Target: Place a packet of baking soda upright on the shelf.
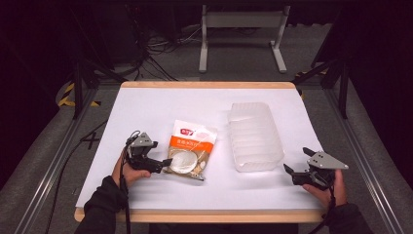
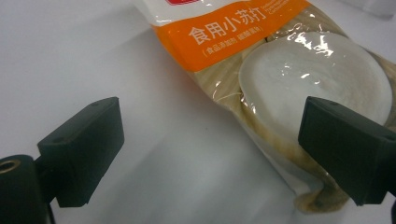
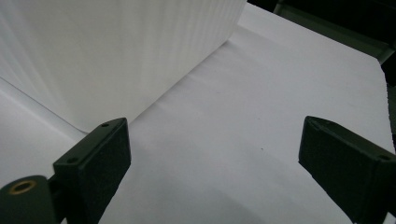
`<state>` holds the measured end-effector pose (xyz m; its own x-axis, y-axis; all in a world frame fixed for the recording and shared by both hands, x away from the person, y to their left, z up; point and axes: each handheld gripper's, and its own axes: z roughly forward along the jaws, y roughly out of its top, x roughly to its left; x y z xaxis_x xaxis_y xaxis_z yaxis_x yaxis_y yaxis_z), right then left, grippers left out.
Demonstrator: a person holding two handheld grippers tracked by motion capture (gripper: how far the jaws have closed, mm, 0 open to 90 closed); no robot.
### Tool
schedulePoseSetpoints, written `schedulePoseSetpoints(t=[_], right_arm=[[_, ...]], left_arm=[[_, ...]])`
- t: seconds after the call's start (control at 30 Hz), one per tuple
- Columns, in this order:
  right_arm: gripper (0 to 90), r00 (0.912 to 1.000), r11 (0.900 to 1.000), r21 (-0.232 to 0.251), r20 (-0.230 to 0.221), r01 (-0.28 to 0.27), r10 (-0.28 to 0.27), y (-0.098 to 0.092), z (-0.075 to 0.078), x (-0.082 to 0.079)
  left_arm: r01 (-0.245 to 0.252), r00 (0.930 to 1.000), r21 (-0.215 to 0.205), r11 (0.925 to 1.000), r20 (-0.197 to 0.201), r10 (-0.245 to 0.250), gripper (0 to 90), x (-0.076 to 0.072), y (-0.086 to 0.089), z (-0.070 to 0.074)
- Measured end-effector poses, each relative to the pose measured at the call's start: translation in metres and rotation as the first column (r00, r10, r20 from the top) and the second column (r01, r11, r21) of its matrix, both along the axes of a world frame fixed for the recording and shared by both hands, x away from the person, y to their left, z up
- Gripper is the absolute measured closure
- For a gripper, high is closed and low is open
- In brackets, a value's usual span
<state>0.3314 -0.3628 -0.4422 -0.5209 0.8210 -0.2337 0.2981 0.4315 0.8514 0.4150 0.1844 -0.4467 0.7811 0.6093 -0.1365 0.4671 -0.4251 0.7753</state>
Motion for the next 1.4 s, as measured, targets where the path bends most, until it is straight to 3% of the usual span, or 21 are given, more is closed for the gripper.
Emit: schedulePoseSetpoints(t=[0.07, 0.13, 0.2, 0.3, 0.37, 0.47, 0.5, 0.53, 0.9, 1.0, 1.1, 1.13, 1.27, 1.4], right_arm=[[9.7, 1.0000, 1.000, -0.003, -0.002, -0.001, 0.001, 0.000, 0.000, 0.000], [9.8, 1.0000, 1.000, -0.007, -0.005, -0.002, 0.002, 0.001, 0.000, 0.001], [9.8, 1.0000, 1.000, -0.010, -0.005, -0.002, 0.001, 0.001, 0.000, 0.001], [9.8, 1.0000, 1.000, -0.011, -0.008, -0.001, 0.001, 0.001, 0.000, 0.001], [9.8, 0.9999, 1.000, -0.013, -0.010, -0.001, 0.001, 0.001, -0.001, 0.001], [9.7, 0.9999, 1.000, -0.017, -0.012, -0.003, 0.003, 0.002, -0.001, 0.001], [9.7, 0.9999, 1.000, -0.018, -0.014, -0.003, 0.003, 0.002, -0.001, 0.001], [9.7, 0.9999, 1.000, -0.019, -0.014, -0.005, 0.004, 0.002, -0.001, 0.001], [9.7, 0.9998, 1.000, -0.025, -0.019, -0.008, 0.008, 0.002, -0.001, 0.002], [9.7, 0.9997, 1.000, -0.028, -0.021, -0.011, 0.010, 0.003, -0.001, 0.002], [9.7, 0.9997, 0.999, -0.034, -0.022, -0.014, 0.013, 0.003, -0.001, 0.002], [9.7, 0.9996, 0.999, -0.034, -0.024, -0.015, 0.014, 0.003, -0.001, 0.002], [9.7, 0.9996, 0.999, -0.036, -0.025, -0.017, 0.016, 0.004, -0.001, 0.002], [9.7, 0.9995, 0.999, -0.035, -0.026, -0.019, 0.019, 0.003, -0.001, 0.002]], left_arm=[[0.000, 0.9999, -0.022, 0.9998, -0.013, -0.001, 7.4, 0.007, -0.003, 0.001], [-0.001, 1.0000, -0.007, 1.0000, -0.006, 0.001, 7.5, 0.013, -0.006, 0.001], [-0.007, 0.9991, -0.002, 1.0000, -0.041, 0.007, 7.3, 0.025, -0.013, -0.002], [-0.012, 0.9992, 0.003, 0.9999, -0.038, 0.012, 8.4, 0.031, -0.017, -0.003], [-0.011, 0.9963, -0.003, 0.9999, -0.086, 0.011, 7.1, 0.040, -0.020, -0.005], [-0.004, 0.9966, -0.008, 1.0000, -0.082, 0.003, 9.3, 0.047, -0.025, -0.005], [0.009, 0.9943, -0.003, 1.0000, -0.107, -0.009, 9.1, 0.050, -0.028, -0.006], [0.012, 0.9922, -0.012, 0.9999, -0.124, -0.014, 7.6, 0.052, -0.030, -0.007], [-0.032, 0.9864, -0.072, 0.9969, -0.163, 0.020, 9.3, 0.072, -0.047, -0.007], [-0.038, 0.9866, -0.095, 0.9947, -0.161, 0.023, 18.5, 0.074, -0.048, -0.008], [-0.038, 0.9871, -0.105, 0.9937, -0.159, 0.021, 39.8, 0.074, -0.048, -0.009], [-0.026, 0.9827, -0.131, 0.9910, -0.185, 0.001, 48.4, 0.076, -0.047, -0.010], [0.010, 0.9834, -0.166, 0.9861, -0.177, -0.040, 69.5, 0.076, -0.045, -0.008], [0.041, 0.9853, -0.196, 0.9798, -0.155, -0.072, 79.8, 0.072, -0.044, -0.002]])
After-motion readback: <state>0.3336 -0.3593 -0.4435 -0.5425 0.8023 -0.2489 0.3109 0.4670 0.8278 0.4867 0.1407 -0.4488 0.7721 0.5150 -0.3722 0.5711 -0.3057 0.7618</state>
